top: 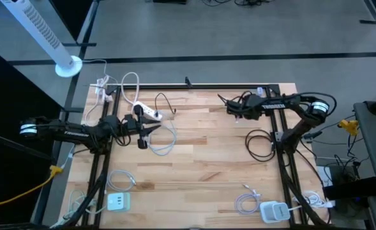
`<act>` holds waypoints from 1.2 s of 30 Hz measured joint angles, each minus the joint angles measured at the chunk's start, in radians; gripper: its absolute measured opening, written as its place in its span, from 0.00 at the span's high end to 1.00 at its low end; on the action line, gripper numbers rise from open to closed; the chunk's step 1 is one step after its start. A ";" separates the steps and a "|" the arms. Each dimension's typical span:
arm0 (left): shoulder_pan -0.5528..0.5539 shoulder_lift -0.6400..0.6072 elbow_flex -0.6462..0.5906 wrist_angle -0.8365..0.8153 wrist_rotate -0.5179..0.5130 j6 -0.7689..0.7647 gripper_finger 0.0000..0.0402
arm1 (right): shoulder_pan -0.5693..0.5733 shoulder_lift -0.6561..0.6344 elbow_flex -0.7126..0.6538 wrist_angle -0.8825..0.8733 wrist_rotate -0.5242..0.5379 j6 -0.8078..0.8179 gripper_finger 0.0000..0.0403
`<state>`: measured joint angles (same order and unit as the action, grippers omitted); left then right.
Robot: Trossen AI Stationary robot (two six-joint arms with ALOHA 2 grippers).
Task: Insert USB
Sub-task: Insert the black charger cable into the white charger adapter
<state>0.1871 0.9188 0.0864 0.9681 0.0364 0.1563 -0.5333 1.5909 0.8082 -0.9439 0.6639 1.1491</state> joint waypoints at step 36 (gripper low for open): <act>0.047 0.193 0.102 -0.001 -0.158 -0.084 0.85 | -0.279 0.075 -0.036 0.321 0.289 -0.108 1.00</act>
<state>0.2340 1.1118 0.1883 0.9667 -0.1219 0.0727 -0.8124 1.6663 0.7720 -0.6224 0.9526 1.0413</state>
